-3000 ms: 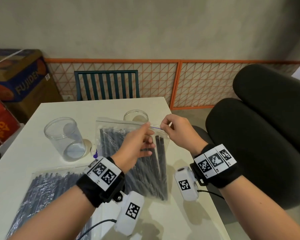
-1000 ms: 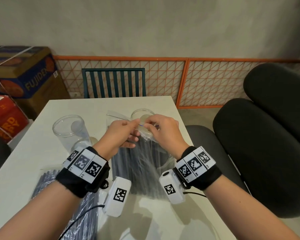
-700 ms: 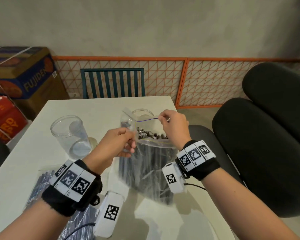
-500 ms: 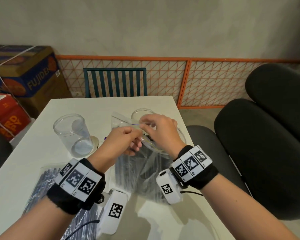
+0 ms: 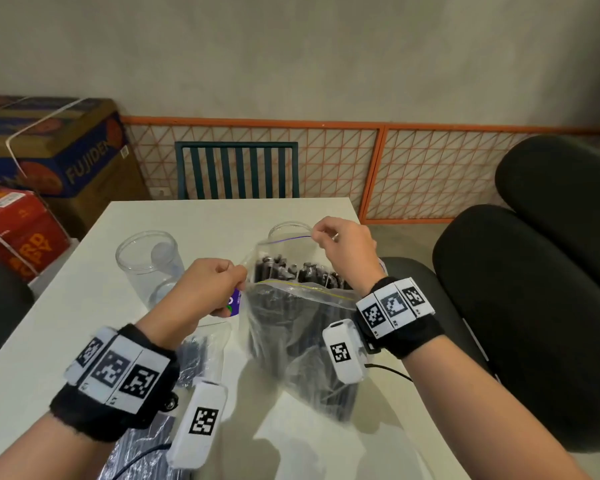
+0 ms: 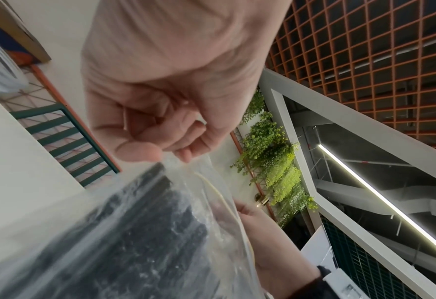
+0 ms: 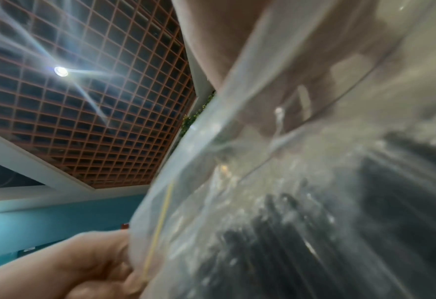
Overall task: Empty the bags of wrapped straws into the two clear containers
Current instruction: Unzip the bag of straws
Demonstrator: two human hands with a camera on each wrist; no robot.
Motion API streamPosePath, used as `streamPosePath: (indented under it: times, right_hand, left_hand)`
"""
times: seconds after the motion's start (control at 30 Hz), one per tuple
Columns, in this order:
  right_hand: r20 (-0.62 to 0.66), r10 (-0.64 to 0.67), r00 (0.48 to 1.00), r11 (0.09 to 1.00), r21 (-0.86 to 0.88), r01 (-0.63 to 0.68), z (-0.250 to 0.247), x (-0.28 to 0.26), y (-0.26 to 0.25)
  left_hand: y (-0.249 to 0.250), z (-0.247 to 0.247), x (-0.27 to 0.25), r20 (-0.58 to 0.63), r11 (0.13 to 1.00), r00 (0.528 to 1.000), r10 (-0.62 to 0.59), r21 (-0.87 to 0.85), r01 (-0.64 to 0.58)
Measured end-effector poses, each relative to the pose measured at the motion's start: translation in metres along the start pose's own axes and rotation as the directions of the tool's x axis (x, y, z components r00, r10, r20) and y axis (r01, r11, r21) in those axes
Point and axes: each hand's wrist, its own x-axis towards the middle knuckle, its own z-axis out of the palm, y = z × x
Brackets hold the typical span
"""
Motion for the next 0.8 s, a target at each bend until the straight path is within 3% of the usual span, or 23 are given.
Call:
streamPosePath:
  times: [0.1,0.17,0.4,0.53,0.6,0.67,0.7,0.8]
  right_hand:
    - [0.014,0.025,1.0,1.0,0.011,-0.025,0.0,-0.001,0.003]
    - [0.029,0.012,1.0,1.0,0.021,-0.012,0.001,-0.002,0.001]
    - [0.229,-0.224,0.947,0.973,0.11,0.203,0.001,-0.012,-0.009]
    - [0.236,-0.237,0.942,0.97,0.102,0.219,-0.013,-0.014,-0.001]
    - [0.245,-0.155,0.957,0.983,-0.055,0.173,-0.018,-0.013,0.008]
    - [0.237,-0.004,0.972,0.951,-0.3,0.077,-0.024,-0.013,0.019]
    - [0.234,0.051,0.971,0.941,-0.336,0.032,-0.028,-0.013,0.025]
    - [0.315,0.045,0.948,0.989,-0.151,0.003,-0.034,-0.019,0.037]
  left_hand:
    - [-0.007,-0.007,-0.004,0.076,0.999,0.997,-0.017,0.039,0.014]
    - [-0.006,-0.008,-0.005,0.063,0.998,0.998,0.003,0.066,-0.007]
    - [0.015,0.001,0.015,0.014,0.983,0.994,0.109,0.144,-0.11]
    - [0.02,0.002,0.028,0.099,0.972,0.988,0.121,0.189,-0.138]
    - [0.017,0.001,0.033,0.11,0.992,0.99,0.083,0.084,-0.093]
    - [0.01,0.002,0.038,0.098,0.991,0.995,0.001,-0.131,0.012]
    - [0.008,0.002,0.038,0.1,0.97,0.994,-0.051,-0.23,0.073]
    - [-0.004,0.008,0.039,0.18,0.87,0.967,-0.179,-0.43,0.241]
